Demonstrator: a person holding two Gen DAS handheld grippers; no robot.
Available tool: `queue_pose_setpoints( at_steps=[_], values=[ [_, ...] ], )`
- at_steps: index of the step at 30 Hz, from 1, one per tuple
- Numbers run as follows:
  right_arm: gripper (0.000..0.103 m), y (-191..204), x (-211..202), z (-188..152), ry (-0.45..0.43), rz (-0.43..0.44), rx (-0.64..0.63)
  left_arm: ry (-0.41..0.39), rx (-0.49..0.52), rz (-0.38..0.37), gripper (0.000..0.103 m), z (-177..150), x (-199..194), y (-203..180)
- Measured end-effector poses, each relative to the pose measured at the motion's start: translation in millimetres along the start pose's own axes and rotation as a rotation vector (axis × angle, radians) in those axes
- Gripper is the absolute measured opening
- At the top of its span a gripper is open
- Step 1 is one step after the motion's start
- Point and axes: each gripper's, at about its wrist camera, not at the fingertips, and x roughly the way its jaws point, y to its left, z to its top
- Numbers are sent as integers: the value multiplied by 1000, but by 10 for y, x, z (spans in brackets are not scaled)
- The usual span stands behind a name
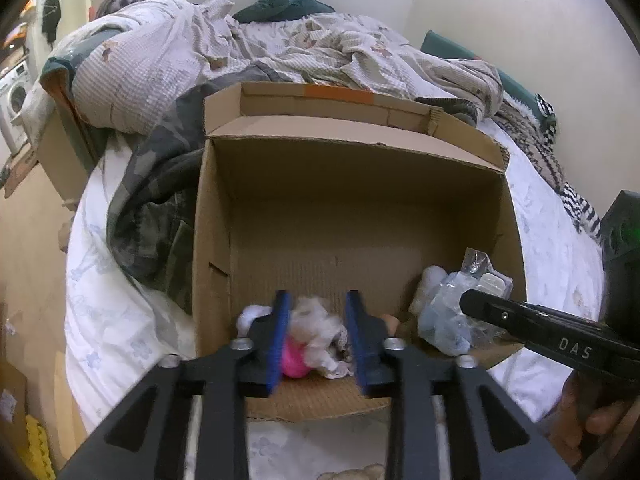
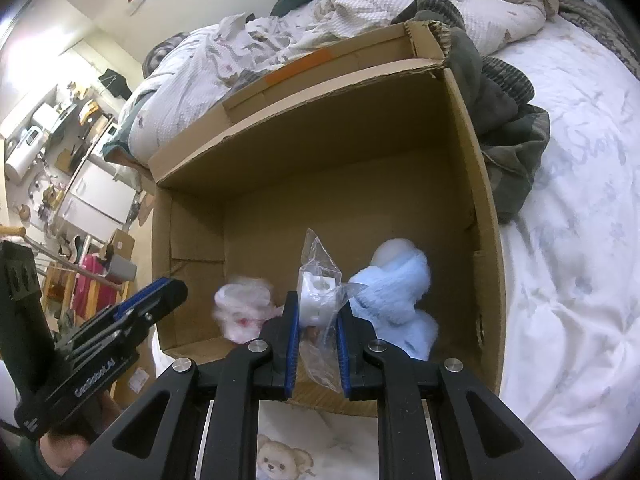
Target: Organize soft objects
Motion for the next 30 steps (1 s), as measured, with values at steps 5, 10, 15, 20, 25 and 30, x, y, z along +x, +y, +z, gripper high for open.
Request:
queue_pose_setpoints(
  at_steps=[5,10,15,20,25,30],
  values=[
    [76,-53,-33,21,-21,12,39,-57,-23,33,71,33,-99,48],
    [100,-84,-101,53,-66,-5,58,-74,-28,56,71,65,-144,74],
    [103,-60,-238,66,-134,-11,58,-98,-35,103,70,66,-242,100],
    [103,-20,-337,55,-180,-7,46,-138,-56,139,71,43,-402,156],
    [103,78,-382,2,-208,-77,-17,-151,-74,169,71,-20,-538,216],
    [103,194,-515,-94,-242,-107,-84,-158,-78,172,76,-103,-695,266]
  ],
)
